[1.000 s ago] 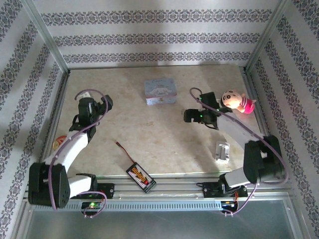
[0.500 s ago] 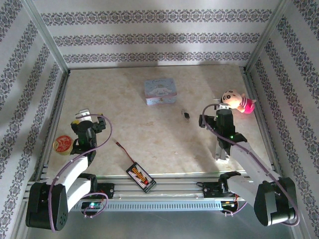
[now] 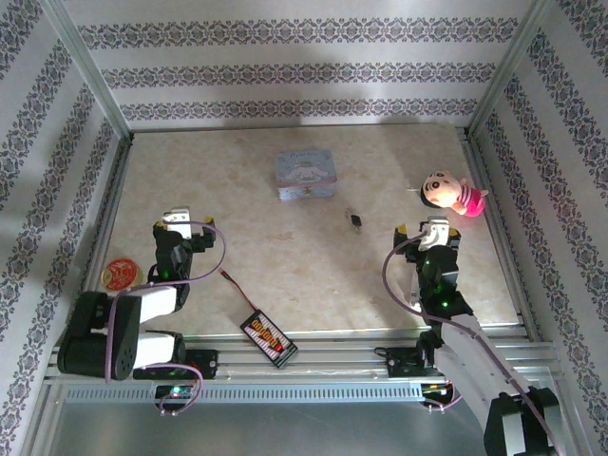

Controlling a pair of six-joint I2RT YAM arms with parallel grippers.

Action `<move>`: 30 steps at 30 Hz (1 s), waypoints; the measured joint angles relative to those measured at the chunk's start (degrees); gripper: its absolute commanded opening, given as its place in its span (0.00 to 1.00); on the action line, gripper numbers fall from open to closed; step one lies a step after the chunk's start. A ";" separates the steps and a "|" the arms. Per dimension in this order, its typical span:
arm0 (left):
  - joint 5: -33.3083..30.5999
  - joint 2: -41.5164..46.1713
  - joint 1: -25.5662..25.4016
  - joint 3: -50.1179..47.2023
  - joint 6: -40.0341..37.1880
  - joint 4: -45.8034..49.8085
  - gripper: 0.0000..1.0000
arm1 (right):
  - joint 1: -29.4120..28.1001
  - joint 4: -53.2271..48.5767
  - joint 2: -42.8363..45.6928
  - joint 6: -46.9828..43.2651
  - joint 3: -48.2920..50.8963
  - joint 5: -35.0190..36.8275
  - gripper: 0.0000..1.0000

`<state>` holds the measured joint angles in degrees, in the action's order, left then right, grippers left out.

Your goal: Unlock a padlock with a key

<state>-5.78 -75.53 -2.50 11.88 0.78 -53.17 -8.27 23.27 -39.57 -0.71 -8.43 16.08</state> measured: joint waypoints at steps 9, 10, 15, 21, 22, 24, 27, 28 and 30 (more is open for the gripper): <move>5.27 -12.28 0.00 0.00 -2.25 -12.28 0.99 | 4.07 5.49 -2.67 -0.63 1.42 -0.70 0.98; 5.73 -13.70 0.00 0.00 -2.38 -13.66 0.99 | 4.26 6.03 -3.32 -0.63 1.42 -0.79 0.98; 7.82 -17.70 0.00 0.04 -3.41 -16.90 0.99 | 4.94 9.81 -6.45 -0.61 1.70 -2.03 0.98; 13.77 -16.44 2.25 6.75 -3.37 -9.14 0.99 | 6.29 14.82 -11.85 -0.57 2.29 -4.26 0.98; 13.42 -16.41 3.02 8.28 -2.89 -7.65 0.99 | 6.32 15.67 -13.20 -0.57 2.29 -4.63 0.98; 12.41 -16.33 4.15 9.88 -1.95 -6.73 0.99 | 6.32 17.81 -16.44 -0.57 2.29 -5.46 0.98; 11.56 -16.24 4.39 10.05 -1.20 -4.90 0.99 | 6.58 21.33 -21.05 -0.57 2.27 -6.58 0.98; 11.52 -16.24 4.39 10.05 -1.07 -4.28 0.99 | 6.69 22.47 -22.32 -0.57 2.27 -6.78 0.98; 11.34 -16.24 4.39 10.01 -0.72 -3.58 0.99 | 6.69 24.61 -25.38 -0.57 1.99 -7.23 0.98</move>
<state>5.56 -91.77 1.89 21.89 0.05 -56.75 -1.58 47.88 -64.95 -1.28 -6.44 8.84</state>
